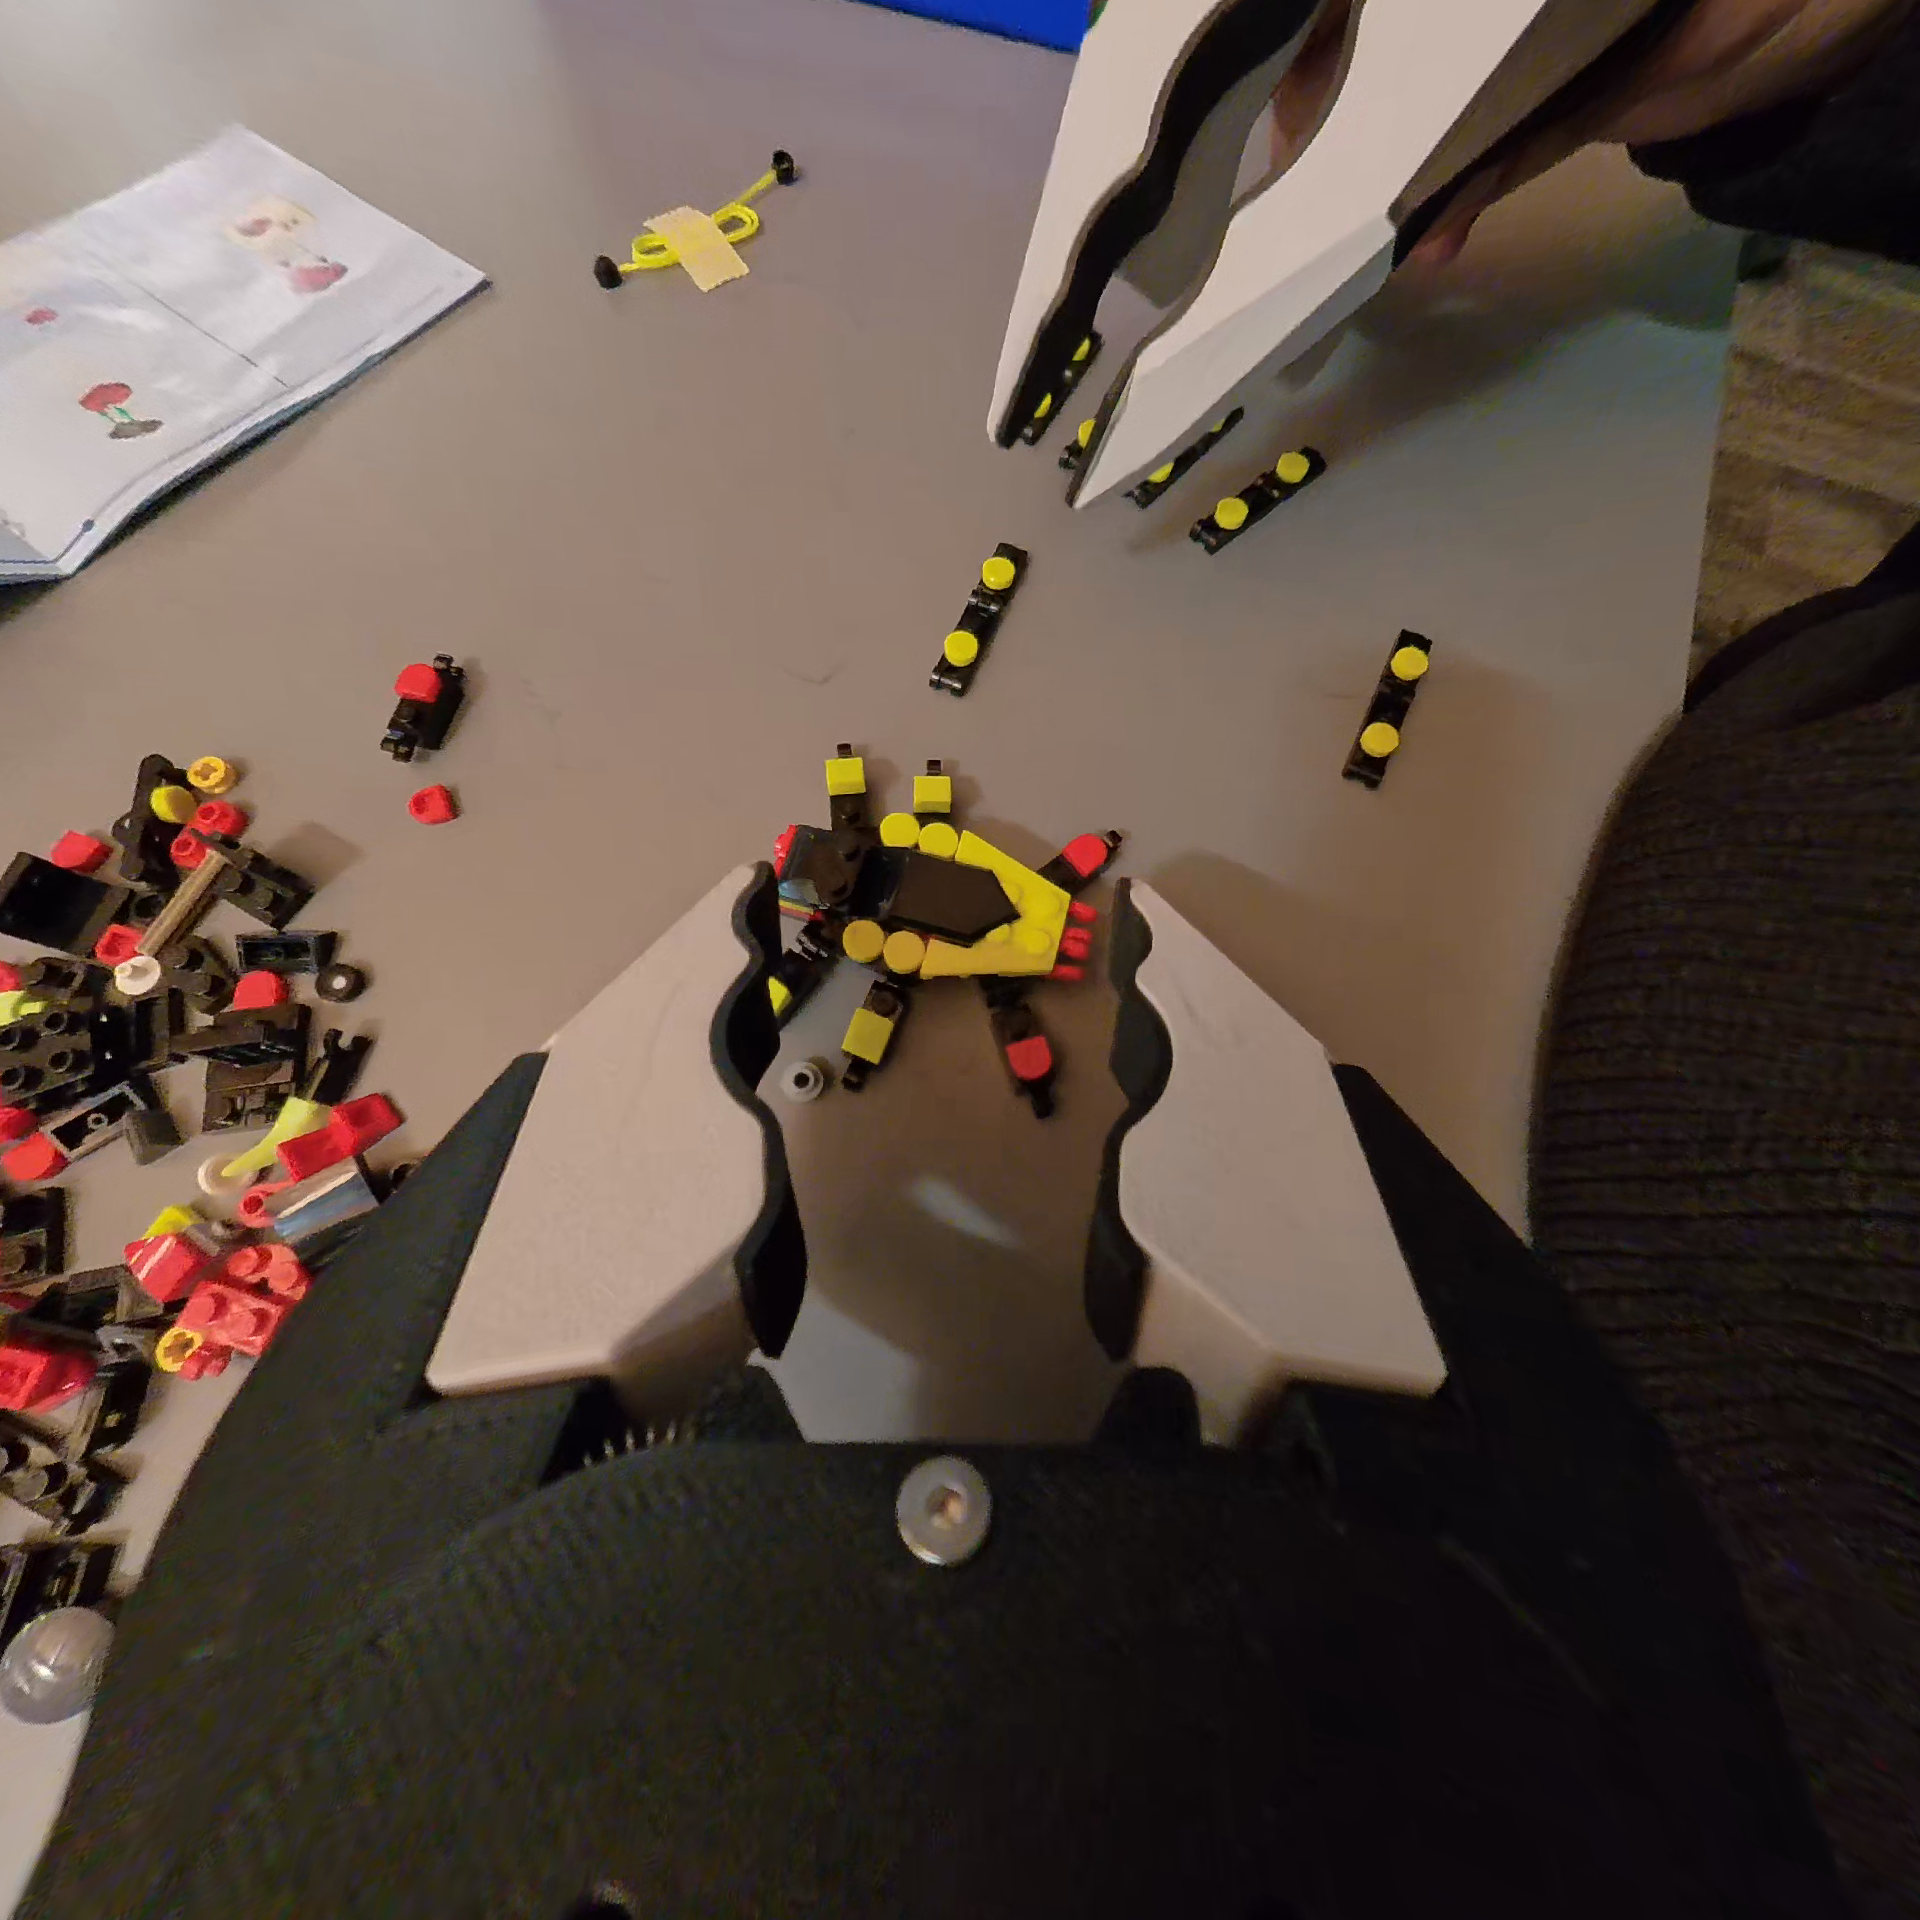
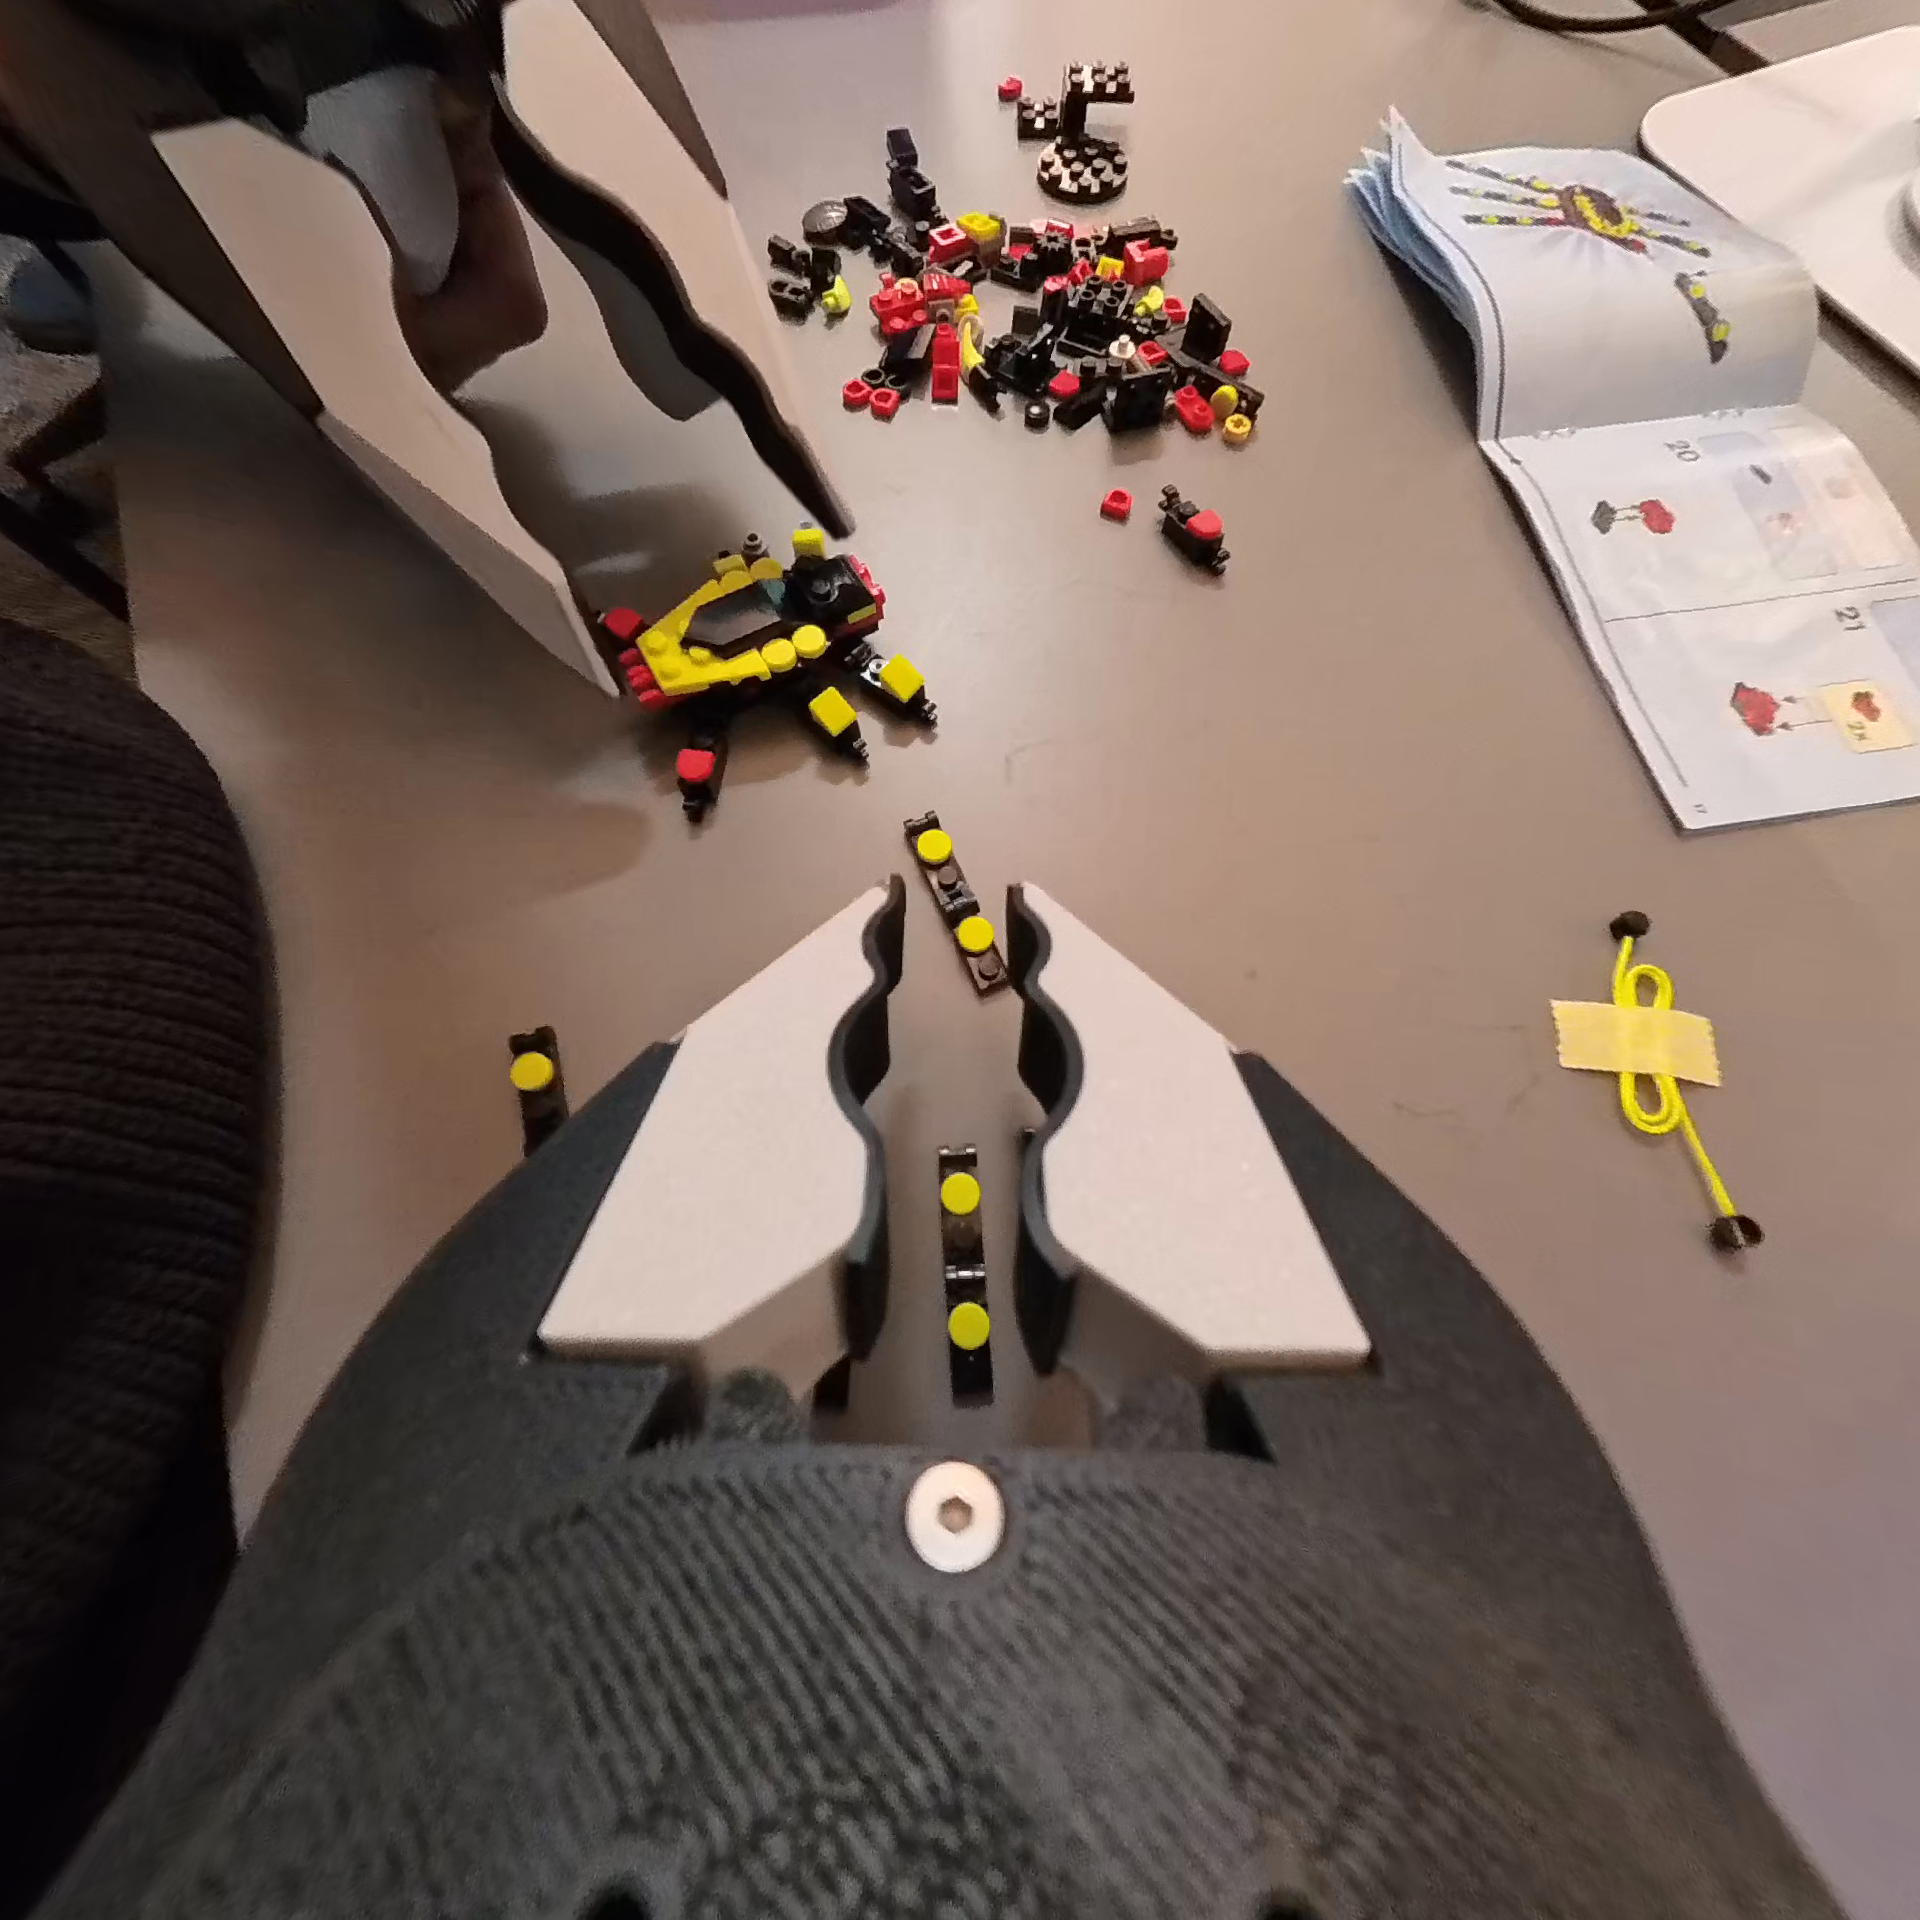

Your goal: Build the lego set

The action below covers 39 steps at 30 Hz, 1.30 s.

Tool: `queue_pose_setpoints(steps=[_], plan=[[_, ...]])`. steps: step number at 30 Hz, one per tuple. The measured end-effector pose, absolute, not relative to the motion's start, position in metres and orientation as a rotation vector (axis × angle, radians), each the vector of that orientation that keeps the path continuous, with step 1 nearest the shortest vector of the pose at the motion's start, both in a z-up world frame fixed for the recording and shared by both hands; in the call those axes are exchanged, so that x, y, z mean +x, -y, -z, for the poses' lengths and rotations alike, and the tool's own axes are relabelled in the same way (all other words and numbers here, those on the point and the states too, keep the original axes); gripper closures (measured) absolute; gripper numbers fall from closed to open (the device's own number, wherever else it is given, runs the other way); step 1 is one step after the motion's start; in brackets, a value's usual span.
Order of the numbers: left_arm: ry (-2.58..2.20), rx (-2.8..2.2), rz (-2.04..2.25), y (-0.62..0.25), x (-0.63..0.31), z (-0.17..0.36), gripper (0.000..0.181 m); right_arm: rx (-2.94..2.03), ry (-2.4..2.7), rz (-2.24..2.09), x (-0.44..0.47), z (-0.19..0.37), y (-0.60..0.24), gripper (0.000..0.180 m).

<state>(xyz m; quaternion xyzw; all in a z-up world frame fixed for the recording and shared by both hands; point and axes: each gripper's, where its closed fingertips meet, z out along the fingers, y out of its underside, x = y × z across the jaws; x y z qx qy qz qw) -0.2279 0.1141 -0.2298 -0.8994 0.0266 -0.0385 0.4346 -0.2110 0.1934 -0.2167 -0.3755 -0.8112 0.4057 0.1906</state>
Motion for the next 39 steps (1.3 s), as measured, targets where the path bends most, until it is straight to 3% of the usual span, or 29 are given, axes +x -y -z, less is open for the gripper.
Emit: queue_pose_setpoints(steps=[29,39], plan=[[-0.056,-2.239,0.106,-0.116,-0.227,0.233,0.116,-1.04,2.304,-1.161,-0.211,0.219,-0.189,0.161],[-0.052,-2.249,0.092,-0.117,-0.228,0.235,0.115,-1.07,2.374,-1.009,-0.218,0.241,-0.192,0.151]])
